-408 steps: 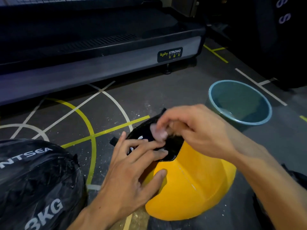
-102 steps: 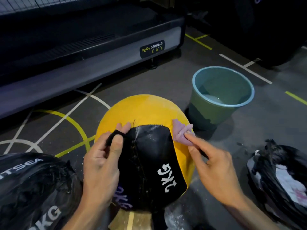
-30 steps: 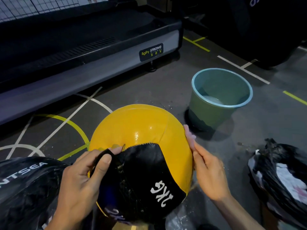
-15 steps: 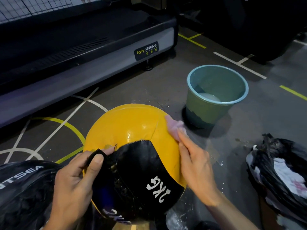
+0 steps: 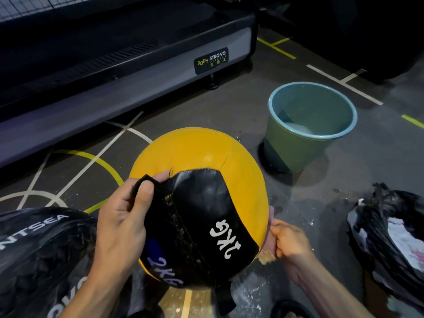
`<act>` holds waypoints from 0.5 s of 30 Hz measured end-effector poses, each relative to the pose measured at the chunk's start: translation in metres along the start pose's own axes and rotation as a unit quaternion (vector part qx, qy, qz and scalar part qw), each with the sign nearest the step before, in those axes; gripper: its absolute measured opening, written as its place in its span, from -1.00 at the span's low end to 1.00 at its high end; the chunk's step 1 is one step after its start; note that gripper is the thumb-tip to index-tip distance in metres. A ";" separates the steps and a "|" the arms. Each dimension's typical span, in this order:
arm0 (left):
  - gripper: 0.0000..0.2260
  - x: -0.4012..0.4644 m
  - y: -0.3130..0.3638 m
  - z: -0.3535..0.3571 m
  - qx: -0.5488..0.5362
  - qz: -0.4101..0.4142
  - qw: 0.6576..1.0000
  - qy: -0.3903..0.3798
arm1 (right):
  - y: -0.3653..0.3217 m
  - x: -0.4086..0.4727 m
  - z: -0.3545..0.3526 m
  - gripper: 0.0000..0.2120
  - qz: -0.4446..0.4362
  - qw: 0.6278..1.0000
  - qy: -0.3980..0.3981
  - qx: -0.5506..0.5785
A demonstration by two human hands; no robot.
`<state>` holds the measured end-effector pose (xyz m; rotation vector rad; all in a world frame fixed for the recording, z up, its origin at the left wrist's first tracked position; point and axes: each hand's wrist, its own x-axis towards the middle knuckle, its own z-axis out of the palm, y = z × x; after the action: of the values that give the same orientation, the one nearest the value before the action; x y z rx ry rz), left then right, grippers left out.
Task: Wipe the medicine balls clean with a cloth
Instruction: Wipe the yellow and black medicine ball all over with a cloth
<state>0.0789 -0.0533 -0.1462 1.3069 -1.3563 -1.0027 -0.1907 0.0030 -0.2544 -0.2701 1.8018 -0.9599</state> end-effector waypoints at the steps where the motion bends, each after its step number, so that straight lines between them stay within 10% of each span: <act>1: -0.76 0.003 0.001 0.004 -0.039 -0.015 0.999 -0.001 | -0.002 -0.001 -0.001 -0.69 0.000 1.000 -0.007 0.015; 10: -0.67 0.005 0.005 0.003 -0.291 -0.092 0.952 -0.011 | -0.069 -0.004 -0.016 -0.62 -0.141 0.980 -0.011 0.136; 15: -0.72 -0.014 -0.037 -0.005 -0.193 -0.174 0.966 -0.014 | -0.054 -0.009 -0.022 -0.61 -0.252 0.967 0.012 -0.018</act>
<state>0.0905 -0.0425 -0.1825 1.2533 -0.9030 -1.4487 -0.2185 -0.0166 -0.2067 -0.7697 1.8079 -1.2845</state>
